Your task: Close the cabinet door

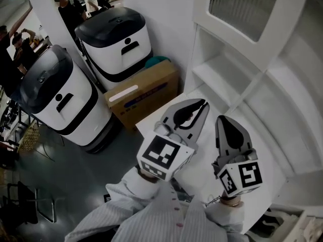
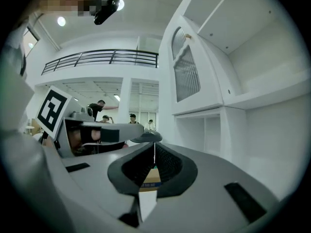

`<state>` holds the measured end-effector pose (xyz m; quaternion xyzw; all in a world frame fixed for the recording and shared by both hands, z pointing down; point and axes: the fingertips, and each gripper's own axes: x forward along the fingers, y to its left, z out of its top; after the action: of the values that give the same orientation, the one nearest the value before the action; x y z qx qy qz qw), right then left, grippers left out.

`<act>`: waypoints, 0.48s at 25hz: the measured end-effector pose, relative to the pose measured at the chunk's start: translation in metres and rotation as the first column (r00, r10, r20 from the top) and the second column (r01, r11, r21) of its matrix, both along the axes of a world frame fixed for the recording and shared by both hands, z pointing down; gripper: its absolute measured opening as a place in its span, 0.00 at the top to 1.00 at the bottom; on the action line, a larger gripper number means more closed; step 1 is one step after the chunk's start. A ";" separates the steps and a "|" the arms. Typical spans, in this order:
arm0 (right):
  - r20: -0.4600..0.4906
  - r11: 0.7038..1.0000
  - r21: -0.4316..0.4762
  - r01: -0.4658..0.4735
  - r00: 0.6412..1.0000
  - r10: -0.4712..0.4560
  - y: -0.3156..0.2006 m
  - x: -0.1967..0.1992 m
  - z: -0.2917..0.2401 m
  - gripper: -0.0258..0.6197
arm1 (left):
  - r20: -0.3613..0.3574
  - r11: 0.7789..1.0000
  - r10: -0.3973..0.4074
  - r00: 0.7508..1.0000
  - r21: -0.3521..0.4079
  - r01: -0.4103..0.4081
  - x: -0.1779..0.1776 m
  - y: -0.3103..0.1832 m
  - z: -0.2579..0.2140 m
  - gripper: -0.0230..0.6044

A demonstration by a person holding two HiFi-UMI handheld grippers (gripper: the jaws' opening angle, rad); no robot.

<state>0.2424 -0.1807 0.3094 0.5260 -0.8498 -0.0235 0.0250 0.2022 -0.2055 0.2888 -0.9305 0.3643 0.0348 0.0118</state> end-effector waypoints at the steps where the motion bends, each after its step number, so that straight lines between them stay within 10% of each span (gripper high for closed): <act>1: -0.002 1.000 0.004 0.004 1.000 -0.004 0.001 -0.003 -0.002 0.94 | 0.004 1.000 0.004 1.000 -0.009 -0.004 -0.001 0.002 0.004 0.92; 12: -0.009 1.000 0.003 -0.022 1.000 0.022 0.007 0.005 0.000 0.94 | 0.070 0.998 0.050 0.996 -0.026 -0.049 0.019 0.014 0.036 0.94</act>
<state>0.2475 -0.1734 0.3099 0.5353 -0.8437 -0.0269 0.0284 0.2209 -0.1914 0.3243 -0.9400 0.3410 -0.0021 0.0127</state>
